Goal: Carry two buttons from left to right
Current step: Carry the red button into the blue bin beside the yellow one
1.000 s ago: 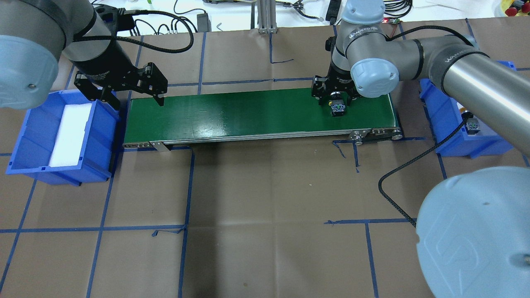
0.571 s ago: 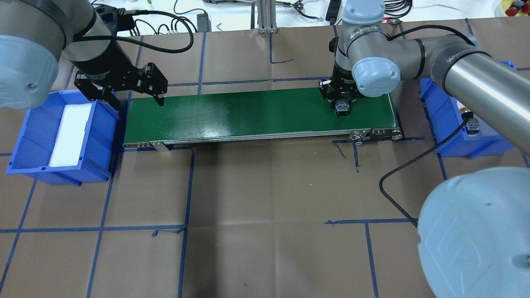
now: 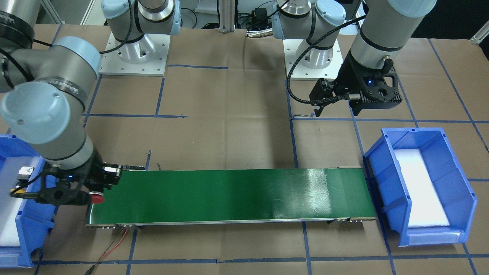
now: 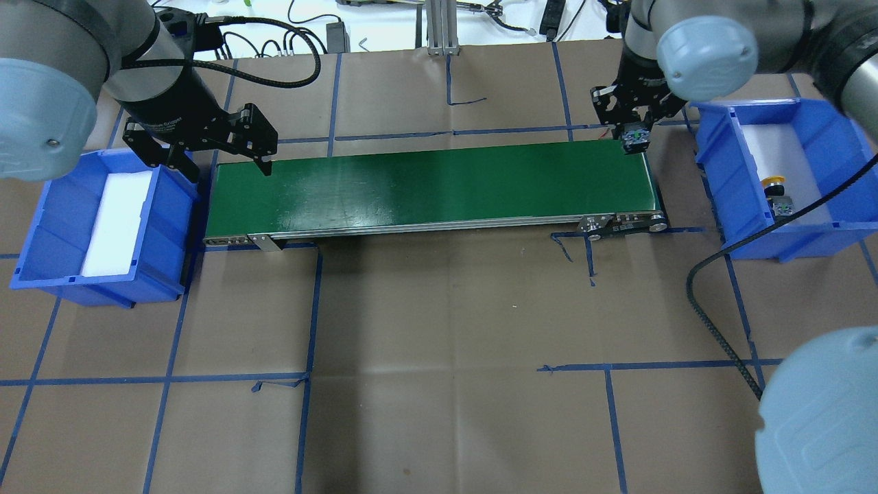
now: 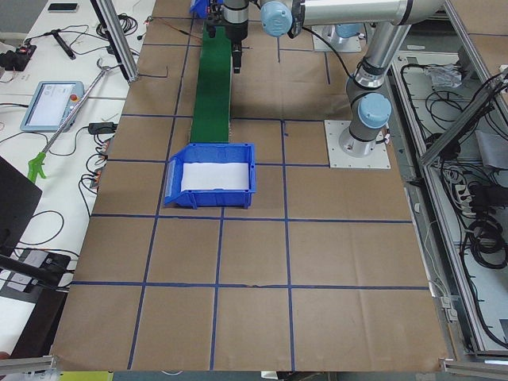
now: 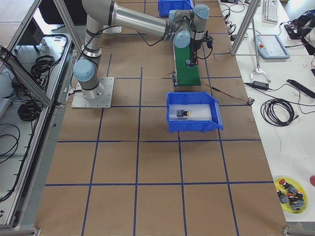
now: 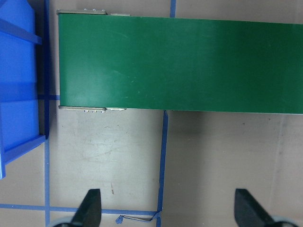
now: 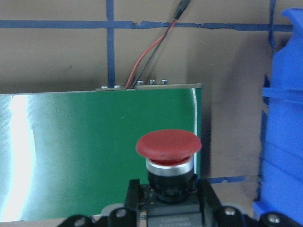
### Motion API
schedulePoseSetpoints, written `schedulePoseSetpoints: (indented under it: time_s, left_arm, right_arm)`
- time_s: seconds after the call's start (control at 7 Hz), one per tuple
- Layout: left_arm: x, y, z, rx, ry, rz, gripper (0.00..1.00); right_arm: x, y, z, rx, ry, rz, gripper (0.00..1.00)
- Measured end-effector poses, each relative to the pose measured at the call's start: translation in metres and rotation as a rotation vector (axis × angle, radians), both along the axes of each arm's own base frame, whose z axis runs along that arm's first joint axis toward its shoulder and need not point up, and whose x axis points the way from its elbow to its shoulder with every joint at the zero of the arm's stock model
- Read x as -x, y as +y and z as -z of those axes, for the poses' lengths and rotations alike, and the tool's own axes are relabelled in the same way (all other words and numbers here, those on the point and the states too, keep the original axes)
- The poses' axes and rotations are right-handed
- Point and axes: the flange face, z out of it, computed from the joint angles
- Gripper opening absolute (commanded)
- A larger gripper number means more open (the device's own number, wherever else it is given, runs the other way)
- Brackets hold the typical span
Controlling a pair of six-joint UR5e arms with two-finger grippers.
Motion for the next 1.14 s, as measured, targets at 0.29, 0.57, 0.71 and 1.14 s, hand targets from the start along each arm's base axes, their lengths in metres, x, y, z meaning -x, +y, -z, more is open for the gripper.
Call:
schedulePoseSetpoints:
  time_s: [0.29, 0.57, 0.71, 1.14]
  left_arm:
    - [0.0, 0.0, 0.0, 0.0, 0.0, 0.0, 1.0]
    - [0.0, 0.0, 0.0, 0.0, 0.0, 0.0, 1.0]
    - [0.0, 0.0, 0.0, 0.0, 0.0, 0.0, 1.0]
    - [0.0, 0.0, 0.0, -0.001, 0.0, 0.0, 1.0]
  right_arm:
    - [0.115, -0.001, -0.044, 0.006, 0.001, -0.027, 0.02]
    - [0.22, 0.006, -0.044, 0.005, -0.028, -0.056, 0.02]
    - [0.252, 0.0, -0.027, 0.023, -0.059, -0.073, 0.02]
    - [0.288, -0.035, 0.049, 0.055, -0.079, -0.115, 0.02]
